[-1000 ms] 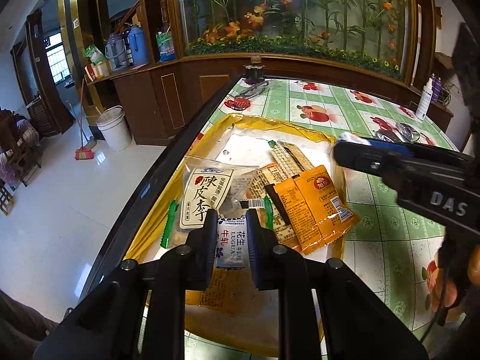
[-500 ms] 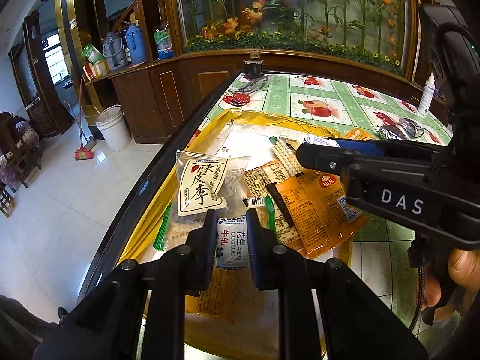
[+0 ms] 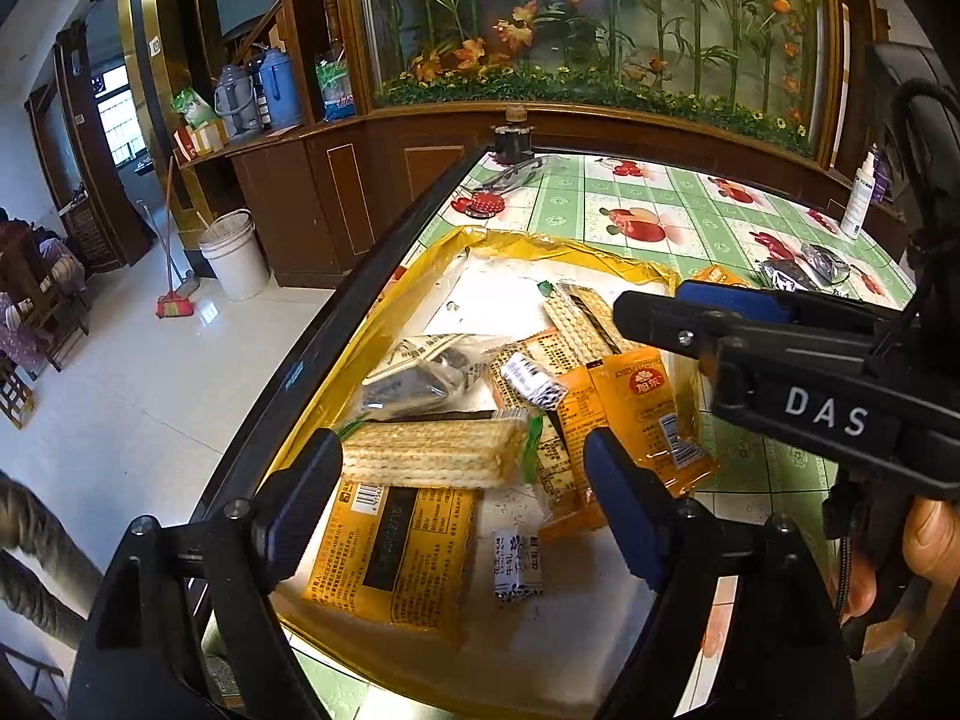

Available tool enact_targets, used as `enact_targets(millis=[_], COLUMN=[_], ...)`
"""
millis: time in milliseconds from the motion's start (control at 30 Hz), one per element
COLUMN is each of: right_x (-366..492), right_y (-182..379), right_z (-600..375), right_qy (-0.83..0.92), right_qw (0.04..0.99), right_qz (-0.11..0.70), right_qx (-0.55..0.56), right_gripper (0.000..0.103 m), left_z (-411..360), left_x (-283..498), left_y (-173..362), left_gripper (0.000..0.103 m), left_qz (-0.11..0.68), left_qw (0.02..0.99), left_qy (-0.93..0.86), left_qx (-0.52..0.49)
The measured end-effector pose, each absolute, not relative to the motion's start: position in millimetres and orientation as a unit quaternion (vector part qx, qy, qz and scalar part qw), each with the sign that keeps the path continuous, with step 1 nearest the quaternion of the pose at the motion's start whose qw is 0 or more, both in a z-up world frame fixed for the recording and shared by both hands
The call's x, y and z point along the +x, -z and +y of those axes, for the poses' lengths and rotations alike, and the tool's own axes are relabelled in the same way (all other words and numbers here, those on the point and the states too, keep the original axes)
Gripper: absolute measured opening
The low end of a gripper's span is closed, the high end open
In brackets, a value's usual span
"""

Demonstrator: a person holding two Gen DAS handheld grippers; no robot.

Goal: Organize snacks
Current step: 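Open both tools to drop the white candies into the tray, then withdraw both tools from the tray back over the table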

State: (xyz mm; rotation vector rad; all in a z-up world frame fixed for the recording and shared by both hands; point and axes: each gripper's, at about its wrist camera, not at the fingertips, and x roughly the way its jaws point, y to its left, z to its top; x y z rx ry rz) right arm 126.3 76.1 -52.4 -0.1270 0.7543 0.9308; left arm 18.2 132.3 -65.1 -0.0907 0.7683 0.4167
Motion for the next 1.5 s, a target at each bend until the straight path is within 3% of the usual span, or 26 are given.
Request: enact_targets(millis=[267,433,700,1100,1500], right_x=[129.0,129.8,136.2,158.4,203.3], right_y=[44.7,40.8,41.0,48.8,61.7], right_z=[41.4,10.9,-59.2,-165.0,-191.8], right_qy=[-0.417,-0.397,-0.347,-0.266,-0.217], right_qw=[0.837,0.849,0.871,0.896,0.908], right_qz=[0.352,0.347,0.348,0.356,0.358], right_qx=[-0.043,-0.033,-0.020,-0.001,-0.024], right_gripper=[0.050,0.062,0.074,0.075,0.075], left_z=[118.7,104.4,62.2,-6.5,-14.3], left_x=[16.9,19.1,33.8,83.6,163.0], left_y=[54.6,48.8,42.2,42.5,77.9], left_gripper=[0.085,0.088,0.089,0.090,0.090], left_qz=[0.364,0.361,0.362,0.375,0.429], left_qw=[0.910,0.914,0.922,0.925,0.901], left_qy=[-0.195,-0.181,-0.138,-0.056,-0.028], left_qx=[-0.037,-0.031,-0.009,0.009,-0.055])
